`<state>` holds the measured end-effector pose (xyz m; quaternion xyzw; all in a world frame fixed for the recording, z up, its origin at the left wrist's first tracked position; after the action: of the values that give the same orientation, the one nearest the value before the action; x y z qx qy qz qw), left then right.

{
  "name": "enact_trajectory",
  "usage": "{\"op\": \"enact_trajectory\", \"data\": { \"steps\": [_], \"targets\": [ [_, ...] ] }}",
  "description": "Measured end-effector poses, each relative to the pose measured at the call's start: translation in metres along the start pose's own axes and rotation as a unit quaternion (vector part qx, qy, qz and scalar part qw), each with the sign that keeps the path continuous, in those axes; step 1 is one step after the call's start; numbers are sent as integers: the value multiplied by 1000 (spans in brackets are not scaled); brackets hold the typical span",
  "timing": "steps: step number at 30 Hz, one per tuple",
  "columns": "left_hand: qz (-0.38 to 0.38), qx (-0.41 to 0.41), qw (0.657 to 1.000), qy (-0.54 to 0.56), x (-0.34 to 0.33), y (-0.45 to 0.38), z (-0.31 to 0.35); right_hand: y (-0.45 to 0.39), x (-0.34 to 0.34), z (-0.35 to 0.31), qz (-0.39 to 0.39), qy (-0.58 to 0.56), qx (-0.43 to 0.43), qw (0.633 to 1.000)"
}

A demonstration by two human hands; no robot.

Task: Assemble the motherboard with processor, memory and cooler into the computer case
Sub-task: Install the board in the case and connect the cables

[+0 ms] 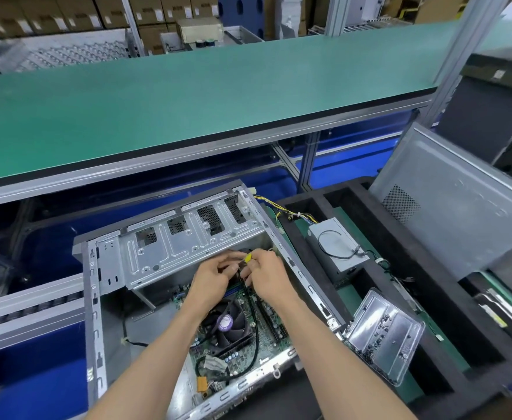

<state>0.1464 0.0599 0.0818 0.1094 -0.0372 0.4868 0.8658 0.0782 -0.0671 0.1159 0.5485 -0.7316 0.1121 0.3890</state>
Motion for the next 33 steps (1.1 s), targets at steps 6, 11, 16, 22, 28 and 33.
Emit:
{"op": "enact_trajectory", "data": {
  "steps": [6,11,16,22,28,33],
  "targets": [
    [41,8,998,55,3,1,-7,4,2,-4,9,-60,23,998],
    [63,21,994,86,6,2,-10,5,1,-4,11,-70,40,997],
    [70,23,993,87,6,0,-12,5,0,-5,9,-78,38,996],
    [67,15,997,46,5,2,-8,4,-2,-4,-19,-132,-17,991],
    [57,-94,982,-151,-10,4,4,0,-4,9,-28,-124,-128,983],
    [22,-155,952,-263,-25,-5,11,-8,-9,21,-23,-78,-178,981]
  ]
}}
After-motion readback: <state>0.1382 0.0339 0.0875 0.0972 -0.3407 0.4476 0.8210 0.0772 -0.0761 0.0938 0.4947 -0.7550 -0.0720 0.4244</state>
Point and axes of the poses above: each hand's wrist, its own y-axis away from the middle knuckle, its own x-axis out of the back of the hand, z = x × y, the point moved 2 cm from there along -y, towards the middle knuckle, and after that the axes turned 13 degrees about y, right-handed, at the moved point
